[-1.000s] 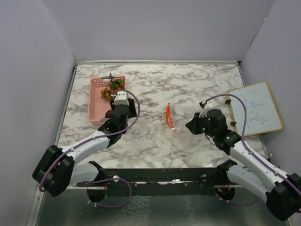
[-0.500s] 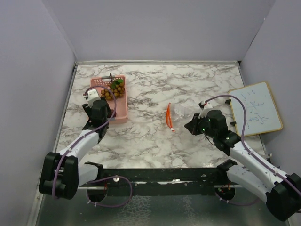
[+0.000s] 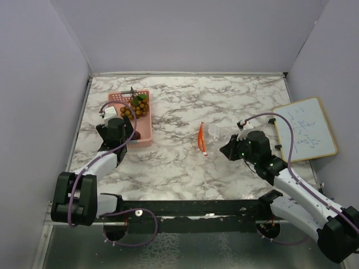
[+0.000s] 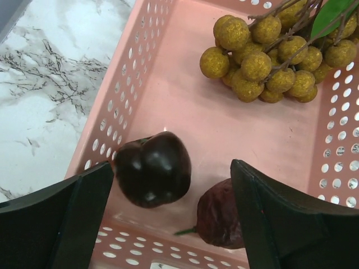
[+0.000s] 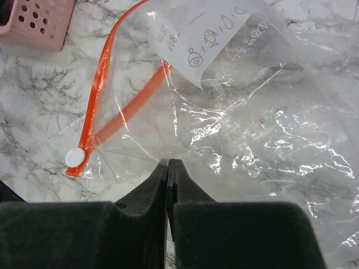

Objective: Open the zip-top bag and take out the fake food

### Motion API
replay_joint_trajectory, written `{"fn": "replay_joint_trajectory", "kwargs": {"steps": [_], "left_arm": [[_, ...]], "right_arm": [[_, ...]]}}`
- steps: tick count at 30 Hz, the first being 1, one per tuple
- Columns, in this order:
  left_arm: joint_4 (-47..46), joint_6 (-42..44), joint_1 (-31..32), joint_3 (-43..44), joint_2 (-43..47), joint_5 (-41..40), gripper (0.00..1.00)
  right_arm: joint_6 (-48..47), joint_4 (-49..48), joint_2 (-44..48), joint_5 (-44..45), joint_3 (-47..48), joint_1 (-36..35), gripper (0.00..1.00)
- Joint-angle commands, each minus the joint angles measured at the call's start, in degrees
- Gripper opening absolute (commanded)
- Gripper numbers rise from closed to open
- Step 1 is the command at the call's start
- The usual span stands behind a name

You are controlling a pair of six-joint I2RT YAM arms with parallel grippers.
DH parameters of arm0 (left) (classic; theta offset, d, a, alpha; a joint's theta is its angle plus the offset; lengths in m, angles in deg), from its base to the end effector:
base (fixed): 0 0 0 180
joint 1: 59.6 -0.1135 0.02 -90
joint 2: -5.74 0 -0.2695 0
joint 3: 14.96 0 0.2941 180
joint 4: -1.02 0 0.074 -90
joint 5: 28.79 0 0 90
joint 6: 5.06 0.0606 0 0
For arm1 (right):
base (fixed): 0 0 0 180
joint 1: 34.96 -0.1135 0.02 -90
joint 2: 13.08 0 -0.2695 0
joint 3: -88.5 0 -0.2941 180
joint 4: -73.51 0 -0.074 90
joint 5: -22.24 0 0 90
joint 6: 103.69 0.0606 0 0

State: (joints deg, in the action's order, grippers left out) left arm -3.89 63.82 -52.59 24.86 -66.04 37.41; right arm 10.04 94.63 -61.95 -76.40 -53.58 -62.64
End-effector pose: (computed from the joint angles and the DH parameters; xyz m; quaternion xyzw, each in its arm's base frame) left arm 0.3013 -0.0124 0.1549 -0.2093 0.8150 0.0464 0.5383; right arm 0.2127 0.1219 0.1895 -0.0665 0.8707 0.2688 0.4065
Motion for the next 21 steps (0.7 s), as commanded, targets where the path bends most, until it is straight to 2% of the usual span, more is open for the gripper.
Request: {"fn": "replay_joint_trajectory", "kwargs": {"steps": [1,4,10,14,21], "left_arm": [[-0.2,0.9,-0.5,1.9,2.5,1.6,0.92],[1.9,0.5,-0.4,3.3,5.0,2.0,0.99],[5.8,-0.6,3.2,6.3,10.6,4.4,0.99],[9.2,-0.7,6.5,8.3,12.3,6.1,0.99],[8.9,-3.8,15.8,6.2,13.5,6.2,0.99]], "right_arm": [[-0.4,-2.3,0.0,-1.2,-0.4,0.2,0.01],[-0.4,-2.8,-0.2,-1.0,-0.5,0.2,0.01],[0.4,-5.2,-3.8,-0.7,3.1,0.2,0.01],[-0.2,-6.3,-8.7,-0.1,10.8,0.7,0.01],[-2.1,-6.9,-18.5,1.6,24.1,5.3,0.01]]}}
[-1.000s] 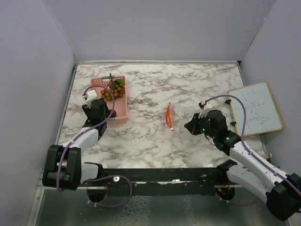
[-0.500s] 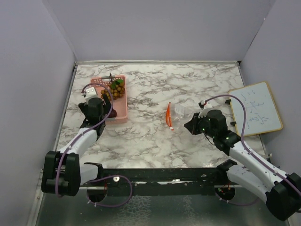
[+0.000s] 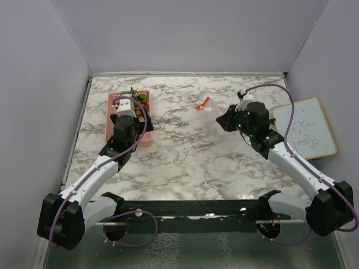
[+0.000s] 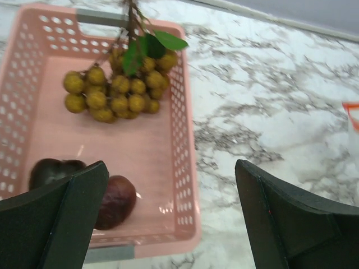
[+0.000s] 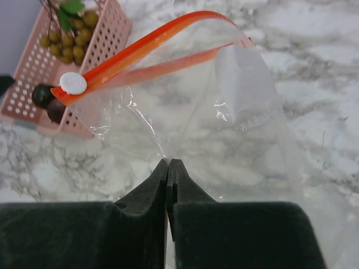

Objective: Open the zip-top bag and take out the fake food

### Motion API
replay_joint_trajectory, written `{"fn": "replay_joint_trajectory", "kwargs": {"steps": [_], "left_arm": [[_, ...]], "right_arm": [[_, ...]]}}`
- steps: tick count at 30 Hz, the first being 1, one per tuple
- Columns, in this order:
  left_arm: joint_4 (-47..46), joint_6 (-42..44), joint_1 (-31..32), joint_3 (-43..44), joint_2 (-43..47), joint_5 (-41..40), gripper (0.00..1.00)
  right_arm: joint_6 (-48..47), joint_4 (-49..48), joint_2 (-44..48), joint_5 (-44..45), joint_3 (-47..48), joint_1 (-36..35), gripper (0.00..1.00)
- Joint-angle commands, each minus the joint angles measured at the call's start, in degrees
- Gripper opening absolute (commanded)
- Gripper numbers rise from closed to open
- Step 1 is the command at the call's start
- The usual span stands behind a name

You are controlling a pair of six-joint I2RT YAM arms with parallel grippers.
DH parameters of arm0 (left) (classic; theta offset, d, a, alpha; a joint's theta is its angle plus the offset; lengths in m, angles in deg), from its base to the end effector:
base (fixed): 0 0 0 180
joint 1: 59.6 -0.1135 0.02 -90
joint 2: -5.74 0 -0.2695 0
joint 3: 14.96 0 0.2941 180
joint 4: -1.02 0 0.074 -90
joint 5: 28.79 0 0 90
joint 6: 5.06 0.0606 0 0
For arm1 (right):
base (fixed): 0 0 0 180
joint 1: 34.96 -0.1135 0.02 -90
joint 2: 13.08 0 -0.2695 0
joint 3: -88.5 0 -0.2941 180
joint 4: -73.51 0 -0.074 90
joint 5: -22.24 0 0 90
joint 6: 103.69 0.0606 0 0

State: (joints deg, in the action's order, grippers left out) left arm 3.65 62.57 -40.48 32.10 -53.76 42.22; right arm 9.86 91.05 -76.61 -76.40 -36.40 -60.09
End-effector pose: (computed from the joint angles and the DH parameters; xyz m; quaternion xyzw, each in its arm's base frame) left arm 0.2873 -0.0787 0.2482 -0.1225 0.7797 -0.0901 0.6074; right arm 0.2779 0.1404 0.2530 -0.0516 0.8449 0.2761 0.4553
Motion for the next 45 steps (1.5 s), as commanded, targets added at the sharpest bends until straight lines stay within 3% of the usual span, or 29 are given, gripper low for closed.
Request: {"fn": "replay_joint_trajectory", "kwargs": {"steps": [1,6,7,10,12,16,26,33,36,41,45], "left_arm": [[1.2,-3.4,4.1,-2.0,1.7,1.3,0.99],[1.5,-4.9,4.6,-7.7,4.5,0.0,0.96],[2.0,-4.6,4.6,-8.1,5.1,-0.2,0.94],[2.8,-3.9,4.6,-8.9,6.5,-0.3,0.88],[3.1,-4.2,4.6,-9.4,7.0,-0.1,0.83],[0.3,-6.0,4.6,-12.0,7.9,2.9,0.68],[-3.1,-9.6,4.6,-18.8,10.2,4.3,0.46],[-3.0,-11.1,4.6,-21.1,14.1,2.9,0.38],[-0.3,-9.9,4.6,-18.1,17.3,2.2,0.38],[11.3,-6.9,4.6,-5.7,15.1,6.5,0.35],[11.5,-7.9,4.6,-7.3,13.8,12.4,0.32]], "right_arm": [[-2.3,-3.3,-5.2,2.1,8.7,3.7,0.01],[-2.5,-5.9,-11.2,1.5,13.0,8.0,0.02],[-2.6,-6.6,-12.1,1.5,13.0,8.1,0.09],[-2.3,-8.4,-13.5,1.5,12.1,8.1,0.50],[-2.1,-9.2,-13.2,1.6,11.3,8.1,0.64],[-2.4,-9.0,-11.3,1.6,10.0,8.1,0.65],[-0.9,-9.0,-4.1,-0.7,1.1,8.1,0.64],[0.2,-9.4,-2.7,-2.2,-2.0,8.1,0.63],[0.2,-9.8,-2.5,-2.1,-3.5,8.1,0.63],[2.2,-11.9,-1.1,-3.4,-9.2,8.1,0.63],[2.6,-13.5,0.7,-3.7,-12.5,8.1,0.63]]}}
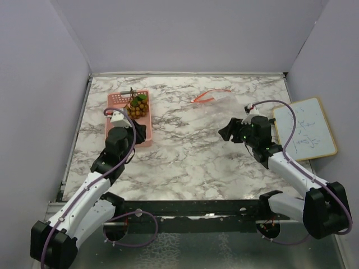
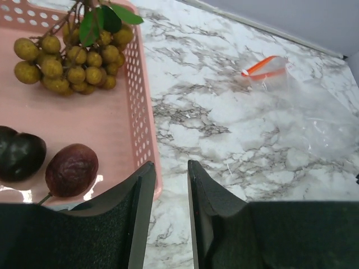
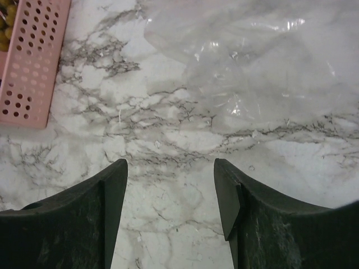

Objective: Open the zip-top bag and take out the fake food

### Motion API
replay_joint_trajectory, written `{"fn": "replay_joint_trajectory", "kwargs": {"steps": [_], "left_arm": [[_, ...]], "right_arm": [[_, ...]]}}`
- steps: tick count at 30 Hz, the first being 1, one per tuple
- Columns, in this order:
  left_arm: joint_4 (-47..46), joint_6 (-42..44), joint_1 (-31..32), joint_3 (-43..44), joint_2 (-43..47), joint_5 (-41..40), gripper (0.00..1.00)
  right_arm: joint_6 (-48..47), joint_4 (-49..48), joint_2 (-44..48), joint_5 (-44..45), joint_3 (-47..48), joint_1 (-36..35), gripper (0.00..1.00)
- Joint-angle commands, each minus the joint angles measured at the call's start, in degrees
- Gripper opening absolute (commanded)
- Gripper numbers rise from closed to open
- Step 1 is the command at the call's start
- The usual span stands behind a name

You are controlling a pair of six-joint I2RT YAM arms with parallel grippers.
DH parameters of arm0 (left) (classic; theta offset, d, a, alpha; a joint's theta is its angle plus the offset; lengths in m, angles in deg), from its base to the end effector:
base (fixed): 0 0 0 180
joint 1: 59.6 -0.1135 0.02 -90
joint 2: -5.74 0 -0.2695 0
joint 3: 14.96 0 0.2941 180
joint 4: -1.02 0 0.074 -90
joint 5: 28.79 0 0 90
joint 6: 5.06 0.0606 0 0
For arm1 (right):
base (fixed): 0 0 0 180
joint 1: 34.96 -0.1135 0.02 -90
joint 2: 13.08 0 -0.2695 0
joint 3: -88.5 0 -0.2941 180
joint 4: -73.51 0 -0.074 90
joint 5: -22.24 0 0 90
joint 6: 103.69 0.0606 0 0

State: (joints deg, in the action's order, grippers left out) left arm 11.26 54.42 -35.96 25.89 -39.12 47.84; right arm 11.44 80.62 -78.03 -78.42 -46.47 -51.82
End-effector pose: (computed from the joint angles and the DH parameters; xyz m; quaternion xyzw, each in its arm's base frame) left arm 0.2358 -0.0879 0.2503 -0.1184 0.7783 -0.1958 0.5848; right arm 0.2852 0.0981 0.1968 0.0128 0.8504 0.2603 0.4571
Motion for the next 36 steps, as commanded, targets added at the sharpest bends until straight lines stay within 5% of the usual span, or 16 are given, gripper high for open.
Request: {"fn": "replay_joint_trajectory", "kwargs": {"steps": [1,8,15,24,27,36], "left_arm": [[2.2,-1.2,0.1,-3.6,-0.7,7.5,0.31],[-5.5,-5.5,0.1,-14.6,-0.1,10.1,0.27],[-6.8,-2.4,-1.9,-11.8,-11.6,0.8,0.19],[-10.8,2.2,-13.1,-6.5,-20.3,1.9,0.20],[-11.4,6.5,-14.6,-4.9,-21.0,0.4,0.27],[-23.3,9.9,-22.2,-4.3,-27.5,3.8,0.29]], "right_arm": [[0.6,-1.9,2.0,-1.3,-1.9,-0.2,0.63],[0.4,-2.7,1.6,-1.6,-2.3,-0.2,0.63],[1.2,-4.3,-0.1,-3.2,-3.3,-0.2,0.62],[-0.6,-3.2,0.5,-1.1,-3.6,-0.1,0.62],[-0.9,-3.0,-0.1,-1.2,-3.0,-0.1,0.62],[-0.2,-0.1,3.0,-4.6,-0.9,-0.1,0.62]]}}
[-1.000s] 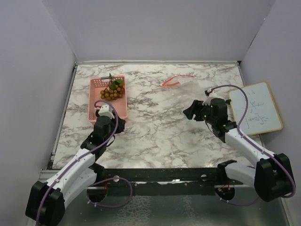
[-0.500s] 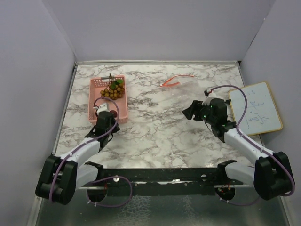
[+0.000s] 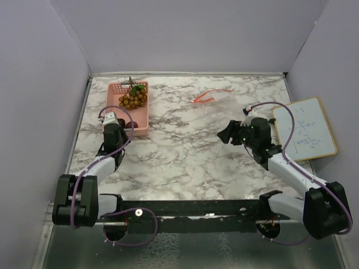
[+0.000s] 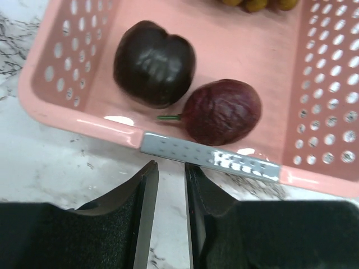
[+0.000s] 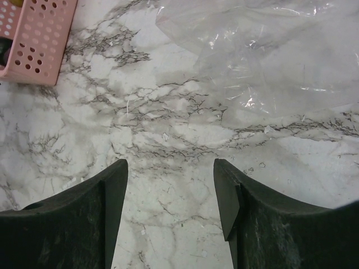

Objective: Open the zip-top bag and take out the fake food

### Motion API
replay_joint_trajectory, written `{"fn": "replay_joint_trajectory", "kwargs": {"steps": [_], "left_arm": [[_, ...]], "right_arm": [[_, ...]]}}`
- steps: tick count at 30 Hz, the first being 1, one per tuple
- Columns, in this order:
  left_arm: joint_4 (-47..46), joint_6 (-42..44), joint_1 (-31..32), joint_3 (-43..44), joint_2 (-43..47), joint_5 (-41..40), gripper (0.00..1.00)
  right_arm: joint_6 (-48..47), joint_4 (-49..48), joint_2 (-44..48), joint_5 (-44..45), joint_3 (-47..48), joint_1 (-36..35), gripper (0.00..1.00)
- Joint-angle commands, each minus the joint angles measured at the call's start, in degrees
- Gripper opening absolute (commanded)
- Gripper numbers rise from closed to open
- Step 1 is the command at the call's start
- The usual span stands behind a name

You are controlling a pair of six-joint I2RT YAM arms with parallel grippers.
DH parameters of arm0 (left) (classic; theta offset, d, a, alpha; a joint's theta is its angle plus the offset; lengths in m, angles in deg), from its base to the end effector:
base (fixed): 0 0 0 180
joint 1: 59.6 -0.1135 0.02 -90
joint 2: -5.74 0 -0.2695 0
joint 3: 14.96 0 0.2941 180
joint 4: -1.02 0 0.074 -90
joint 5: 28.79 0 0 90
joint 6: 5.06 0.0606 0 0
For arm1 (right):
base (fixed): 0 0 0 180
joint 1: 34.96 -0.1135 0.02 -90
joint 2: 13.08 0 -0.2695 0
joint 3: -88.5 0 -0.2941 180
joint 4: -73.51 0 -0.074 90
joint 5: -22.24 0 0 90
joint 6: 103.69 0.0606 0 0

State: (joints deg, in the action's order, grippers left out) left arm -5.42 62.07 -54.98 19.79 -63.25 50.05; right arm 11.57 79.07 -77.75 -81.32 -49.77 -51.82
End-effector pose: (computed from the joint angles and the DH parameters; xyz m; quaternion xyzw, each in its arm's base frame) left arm 0.2846 -0.0112 0.1374 -0.1847 0.8335 -0.0413 0.5191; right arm 0.2757 0.0984 0.1790 0.0023 0.8555 0.2771 0.4373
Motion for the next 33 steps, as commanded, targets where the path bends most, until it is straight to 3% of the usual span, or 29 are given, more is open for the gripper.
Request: {"fn": "replay_joint_trajectory", "kwargs": {"steps": [1,6,13,16,22,25,28,30,33], "left_arm": [[-7.3,2.2,-3.7,1.9,-3.9,2.9,0.30],[-7.4,3.1,-4.1,1.0,-2.3,3.9,0.32],[-12.2,7.2,-3.5,-6.2,7.7,0.1,0.37],[-22.5,10.1,-3.0,-11.8,10.4,-1.5,0.42],[-34.4,13.4,-3.0,-10.9,-4.8,-7.3,0.58],[-47.9,17.2,-3.0,-11.7,-12.3,-9.9,0.66],[-50.2,20.0,-3.1,-9.0,-18.7,-7.0,0.76],[-54.9,22.4,-3.0,-8.2,-24.4,-1.8,0.78],[-53.7,22.7,-2.9,-8.1,-24.3,-0.9,0.79]], "right_arm": [[-0.6,1.9,3.3,-1.5,2.5,-0.1,0.62],[-1.2,3.5,4.2,-1.5,3.5,-0.1,0.62],[-0.8,0.9,3.5,-1.7,1.3,-0.1,0.62],[-1.2,0.8,3.5,-1.6,0.8,-0.1,0.62],[0.5,-1.2,3.8,-3.1,0.0,-0.1,0.62],[0.5,-1.4,3.0,-3.5,0.5,-0.1,0.62],[0.5,-1.5,3.0,-3.2,0.3,-0.1,0.63],[0.5,-1.8,3.3,-2.9,0.0,-0.1,0.63],[0.6,-1.4,3.5,-3.1,0.0,-0.1,0.63]]}}
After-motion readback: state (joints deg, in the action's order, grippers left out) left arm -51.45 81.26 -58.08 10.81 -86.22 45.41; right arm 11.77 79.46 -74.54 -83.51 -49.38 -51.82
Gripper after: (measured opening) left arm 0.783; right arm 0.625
